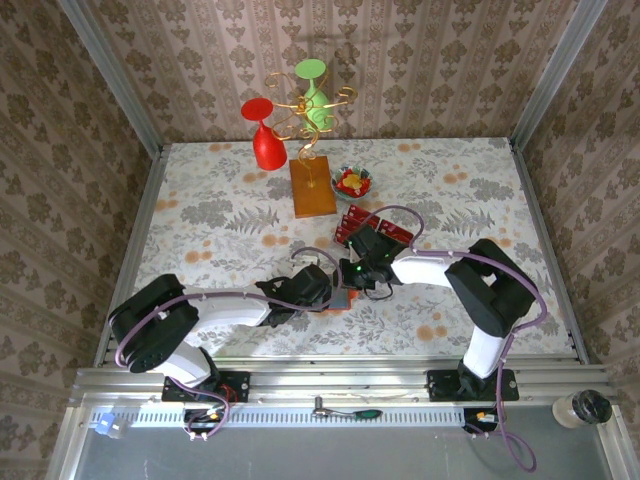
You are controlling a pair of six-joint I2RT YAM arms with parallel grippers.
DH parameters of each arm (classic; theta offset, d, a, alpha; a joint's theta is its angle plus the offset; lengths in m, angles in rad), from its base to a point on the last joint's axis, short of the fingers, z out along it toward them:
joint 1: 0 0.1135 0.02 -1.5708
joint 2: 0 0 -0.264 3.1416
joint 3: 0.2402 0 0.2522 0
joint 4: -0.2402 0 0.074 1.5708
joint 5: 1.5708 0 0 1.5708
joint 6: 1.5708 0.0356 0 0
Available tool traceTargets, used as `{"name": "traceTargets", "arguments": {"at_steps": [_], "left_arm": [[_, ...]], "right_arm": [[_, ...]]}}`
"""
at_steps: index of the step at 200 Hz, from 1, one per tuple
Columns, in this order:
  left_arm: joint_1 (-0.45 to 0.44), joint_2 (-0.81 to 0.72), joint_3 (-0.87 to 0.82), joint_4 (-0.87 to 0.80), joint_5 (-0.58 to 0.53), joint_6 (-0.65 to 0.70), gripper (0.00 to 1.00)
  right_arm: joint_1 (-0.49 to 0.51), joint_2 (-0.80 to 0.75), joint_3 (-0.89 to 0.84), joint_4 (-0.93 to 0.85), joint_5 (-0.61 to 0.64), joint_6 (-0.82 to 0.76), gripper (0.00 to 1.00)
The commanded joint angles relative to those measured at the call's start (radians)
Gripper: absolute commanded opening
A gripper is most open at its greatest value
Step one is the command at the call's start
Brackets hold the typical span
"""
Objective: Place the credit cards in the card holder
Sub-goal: Turn over the card slot in the card holder.
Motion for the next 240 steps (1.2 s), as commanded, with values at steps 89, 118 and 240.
{"name": "traceTargets", "arguments": {"at_steps": [89,118,240], "left_arm": [[-0.007,0.038,-0.016,-0.079,-0.004,0.022,0.59],[-0.008,0.049,-0.027,-0.07,-0.002,0.014,0.55],[-0.014,0.053,-0.028,-0.062,-0.006,0.01,0.54]], "right_arm": [[0.029,0.031,0.02,0.019,-0.053,0.048,0.17],[0.011,-0.011,0.028,-0.005,-0.054,0.04,0.24],[-0.039,-0.046,-0.022,-0.013,-0.039,0.023,0.38]]}}
